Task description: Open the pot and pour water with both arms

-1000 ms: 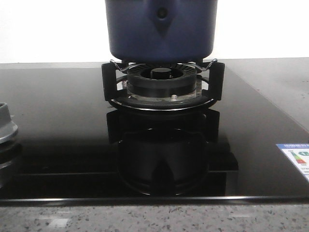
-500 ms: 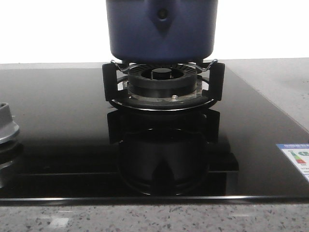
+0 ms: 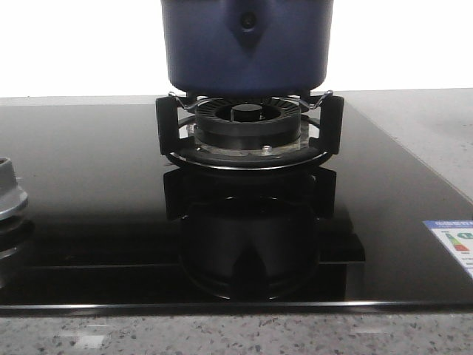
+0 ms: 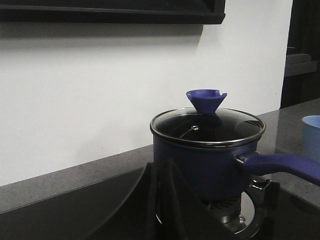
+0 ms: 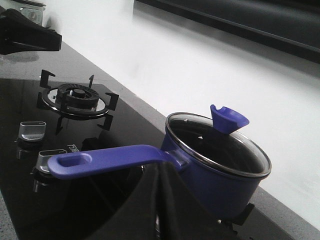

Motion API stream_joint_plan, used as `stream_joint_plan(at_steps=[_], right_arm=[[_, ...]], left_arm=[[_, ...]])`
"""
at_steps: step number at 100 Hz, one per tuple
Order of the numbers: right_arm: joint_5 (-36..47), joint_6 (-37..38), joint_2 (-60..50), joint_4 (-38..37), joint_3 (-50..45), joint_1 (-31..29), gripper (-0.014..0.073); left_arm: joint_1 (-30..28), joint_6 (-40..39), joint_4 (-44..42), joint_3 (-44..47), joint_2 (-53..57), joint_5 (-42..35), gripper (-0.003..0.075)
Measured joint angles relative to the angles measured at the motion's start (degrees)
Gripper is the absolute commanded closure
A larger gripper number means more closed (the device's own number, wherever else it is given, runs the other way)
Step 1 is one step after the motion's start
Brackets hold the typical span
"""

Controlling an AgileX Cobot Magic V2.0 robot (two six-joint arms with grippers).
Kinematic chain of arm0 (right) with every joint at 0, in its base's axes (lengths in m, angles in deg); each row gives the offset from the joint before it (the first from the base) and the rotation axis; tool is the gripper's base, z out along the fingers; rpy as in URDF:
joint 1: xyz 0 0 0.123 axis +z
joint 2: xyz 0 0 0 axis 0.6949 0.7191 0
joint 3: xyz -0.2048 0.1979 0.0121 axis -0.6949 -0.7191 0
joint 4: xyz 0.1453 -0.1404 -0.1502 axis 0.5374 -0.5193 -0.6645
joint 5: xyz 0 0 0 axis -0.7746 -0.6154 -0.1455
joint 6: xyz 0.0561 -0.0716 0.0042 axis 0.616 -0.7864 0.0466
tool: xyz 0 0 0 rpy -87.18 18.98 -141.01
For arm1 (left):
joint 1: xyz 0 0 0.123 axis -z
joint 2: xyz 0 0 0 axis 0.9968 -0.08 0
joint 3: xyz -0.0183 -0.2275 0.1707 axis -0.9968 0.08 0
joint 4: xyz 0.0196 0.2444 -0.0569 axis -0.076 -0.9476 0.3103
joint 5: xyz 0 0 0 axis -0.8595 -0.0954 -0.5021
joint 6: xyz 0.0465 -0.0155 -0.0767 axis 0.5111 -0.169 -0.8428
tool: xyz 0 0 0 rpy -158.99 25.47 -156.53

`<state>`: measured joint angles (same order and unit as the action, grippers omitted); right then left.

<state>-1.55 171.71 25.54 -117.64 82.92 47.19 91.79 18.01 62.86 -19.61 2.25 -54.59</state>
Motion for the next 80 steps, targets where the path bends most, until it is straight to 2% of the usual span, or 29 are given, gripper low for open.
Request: stream_joint_plan(at_steps=[56, 63, 68, 72, 80], right_arm=[[0.0, 0.0, 0.0, 0.0, 0.0, 0.0, 0.0657], [0.0, 0.0, 0.0, 0.0, 0.0, 0.0, 0.0657], [0.0, 0.0, 0.0, 0.0, 0.0, 0.0, 0.0657], [0.0, 0.0, 0.0, 0.0, 0.0, 0.0, 0.0657], [0.0, 0.0, 0.0, 0.0, 0.0, 0.0, 0.0657]], left_arm=[[0.0, -0.1, -1.1, 0.0, 0.5, -1.7, 0.074], [-0.1, -1.1, -5.3, 0.0, 1.3, -4.1, 0.074], [-0.3, -4.8, -12.1, 0.0, 2.1, -6.0, 0.074], [-0.8, -10.5, -18.1, 0.0, 2.9, -6.9, 0.074], [-1.7, -25.1, -35.5, 0.0, 4.3, -7.8, 0.074]])
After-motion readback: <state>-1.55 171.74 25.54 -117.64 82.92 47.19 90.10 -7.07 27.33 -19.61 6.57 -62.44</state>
